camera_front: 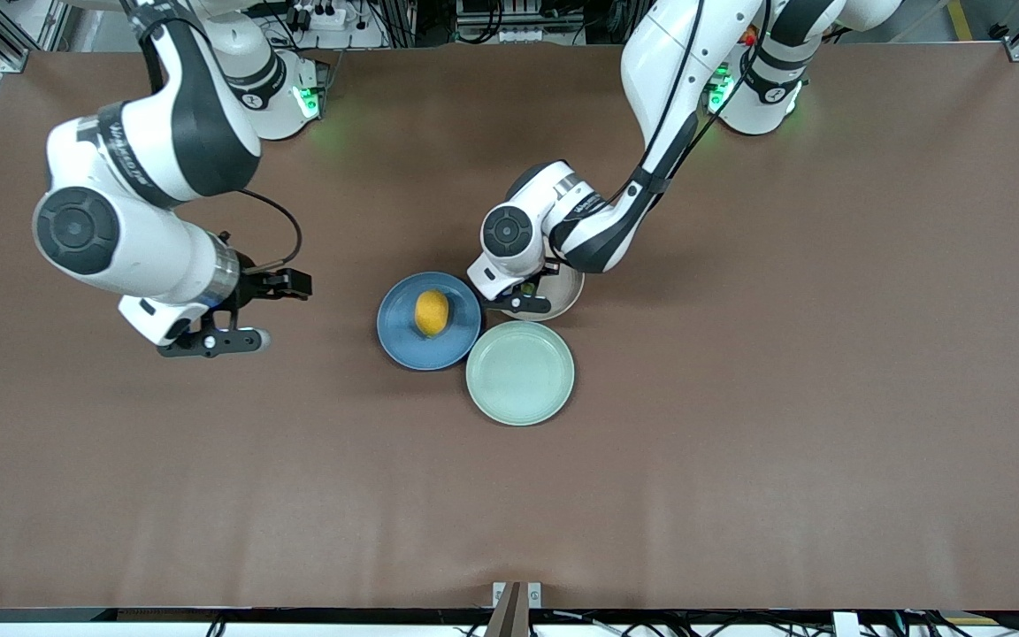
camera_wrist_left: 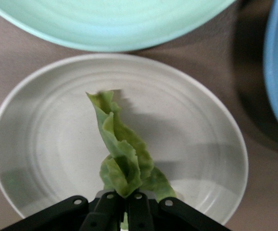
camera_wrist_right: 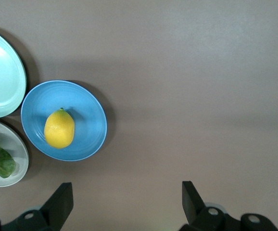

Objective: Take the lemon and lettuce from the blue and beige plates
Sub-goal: 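Close the left gripper on the lettuce while the right gripper approaches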

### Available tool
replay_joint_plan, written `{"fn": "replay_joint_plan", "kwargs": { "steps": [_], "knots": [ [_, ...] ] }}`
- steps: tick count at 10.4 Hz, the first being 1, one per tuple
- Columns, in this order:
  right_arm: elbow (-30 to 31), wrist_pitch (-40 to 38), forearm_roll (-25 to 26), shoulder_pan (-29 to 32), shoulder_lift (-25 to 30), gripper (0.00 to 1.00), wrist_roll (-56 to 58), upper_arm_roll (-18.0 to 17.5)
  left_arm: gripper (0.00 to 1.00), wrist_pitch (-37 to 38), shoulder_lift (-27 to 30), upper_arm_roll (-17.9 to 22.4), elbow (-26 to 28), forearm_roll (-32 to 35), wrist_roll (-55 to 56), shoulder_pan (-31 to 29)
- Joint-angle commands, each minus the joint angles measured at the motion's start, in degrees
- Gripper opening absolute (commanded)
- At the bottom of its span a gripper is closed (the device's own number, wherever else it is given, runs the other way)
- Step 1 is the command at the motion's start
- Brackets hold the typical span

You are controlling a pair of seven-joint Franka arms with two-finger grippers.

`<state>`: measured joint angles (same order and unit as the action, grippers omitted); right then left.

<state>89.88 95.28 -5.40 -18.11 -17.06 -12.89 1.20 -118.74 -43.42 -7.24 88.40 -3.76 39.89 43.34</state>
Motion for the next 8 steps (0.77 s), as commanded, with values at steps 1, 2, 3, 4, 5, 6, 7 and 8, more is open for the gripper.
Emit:
{"fn": "replay_joint_plan", "kwargs": {
  "steps": [1, 2, 3, 4, 5, 6, 7, 8],
  "knots": [
    [0.39, 1.22, -0.31, -1.22, -0.43, 1.00, -3.10, 0.03, 0.00, 3.32, 4.30, 0.47, 0.46, 1.56, 1.33, -0.36],
    [0.39, 1.84, -0.31, -1.66, -0.87, 1.00, -3.98, 0.03, 0.00, 3.60, 5.36, 0.65, 0.55, 1.56, 1.24, -0.80],
    [0.39, 2.54, -0.31, -2.27, -1.31, 1.00, -5.12, 0.03, 0.00, 3.60, 6.50, 0.65, 0.46, 1.56, 1.07, -1.76],
    [0.65, 3.59, -1.18, -2.89, -1.75, 1.00, -6.35, 0.03, 0.00, 3.60, 7.38, 0.74, 0.37, 1.56, 0.98, -2.81],
    [0.65, 4.73, -2.49, -3.24, -2.45, 1.00, -7.23, 0.03, 0.00, 3.60, 8.17, 0.74, 0.37, 1.65, 0.89, -3.87],
    [0.65, 5.35, -2.51, -4.29, -3.06, 1.00, -8.72, 0.03, 0.00, 3.60, 8.44, 0.74, 0.29, 1.65, 0.63, -4.75],
    [0.74, 6.58, -2.59, -4.65, -3.59, 1.00, -10.13, 0.03, 0.00, 3.51, 8.44, 1.26, 0.29, 1.73, 0.54, -5.62],
    [1.70, 7.81, -2.59, -5.61, -4.12, 1.00, -10.75, 0.03, 0.00, 3.51, 8.44, 2.22, 0.20, 2.60, 0.45, -6.07]
  ]
}}
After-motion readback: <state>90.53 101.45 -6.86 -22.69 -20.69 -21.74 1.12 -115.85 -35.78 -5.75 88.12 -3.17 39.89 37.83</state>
